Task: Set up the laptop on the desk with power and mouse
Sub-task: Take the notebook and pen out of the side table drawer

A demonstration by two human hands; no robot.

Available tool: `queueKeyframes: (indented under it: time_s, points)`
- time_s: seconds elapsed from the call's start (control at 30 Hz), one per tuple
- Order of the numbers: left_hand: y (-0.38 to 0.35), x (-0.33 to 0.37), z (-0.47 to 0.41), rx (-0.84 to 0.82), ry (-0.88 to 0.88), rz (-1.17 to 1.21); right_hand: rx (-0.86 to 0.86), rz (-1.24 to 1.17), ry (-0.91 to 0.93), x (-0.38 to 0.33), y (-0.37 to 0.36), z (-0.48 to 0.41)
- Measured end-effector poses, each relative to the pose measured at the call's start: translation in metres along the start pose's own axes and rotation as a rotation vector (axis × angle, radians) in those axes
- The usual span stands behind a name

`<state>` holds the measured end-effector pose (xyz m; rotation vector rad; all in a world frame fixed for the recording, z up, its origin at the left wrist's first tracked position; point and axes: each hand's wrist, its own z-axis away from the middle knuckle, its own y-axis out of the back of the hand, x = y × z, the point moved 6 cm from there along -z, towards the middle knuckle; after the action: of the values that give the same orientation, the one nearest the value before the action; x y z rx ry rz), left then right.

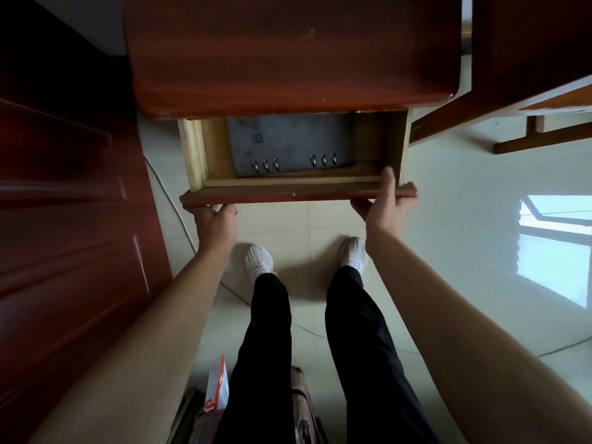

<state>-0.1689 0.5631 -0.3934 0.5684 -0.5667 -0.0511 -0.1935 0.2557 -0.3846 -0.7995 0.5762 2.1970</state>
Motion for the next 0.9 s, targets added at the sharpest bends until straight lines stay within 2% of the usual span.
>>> queueKeyframes:
  time_s: [0.17, 0.33, 0.4, 0.47, 0.53, 0.6, 0.67, 0.7, 0.77, 0.9]
  points:
    - [-0.008, -0.008, 0.013, -0.041, -0.087, 0.028, 0.108, 0.056, -0.146, 0.019, -0.003, -0.011]
    - [-0.007, -0.010, 0.020, 0.072, -0.006, 0.159, 0.132, 0.099, -0.165, 0.022, -0.003, -0.015]
    - [-0.002, -0.001, 0.025, 0.178, -0.025, 0.094, 0.114, 0.107, -0.203, 0.022, -0.001, -0.018]
    - [0.005, 0.020, 0.032, 0.266, -0.198, -0.096, 0.133, 0.237, -0.200, 0.017, 0.003, -0.019]
    - [0.002, 0.043, 0.040, 0.283, -0.466, -0.315, 0.220, 0.554, -0.009, -0.002, 0.009, -0.014]
    - [-0.006, 0.061, 0.044, 0.260, -0.663, -0.485, 0.278, 0.811, 0.335, -0.030, 0.007, -0.001]
    - [-0.014, 0.071, 0.036, 0.229, -0.751, -0.626, 0.200, 0.932, 0.633, -0.049, -0.004, 0.011]
    - [-0.017, 0.073, 0.030, 0.202, -0.752, -0.655, 0.101, 0.948, 0.704, -0.053, -0.012, 0.013]
    - [-0.020, 0.076, 0.017, 0.150, -0.688, -0.665, -0.090, 0.990, 0.661, -0.052, -0.029, 0.008]
    - [-0.037, 0.081, 0.008, 0.060, -0.601, -0.828, -0.234, 1.125, 0.397, -0.044, -0.059, -0.009]
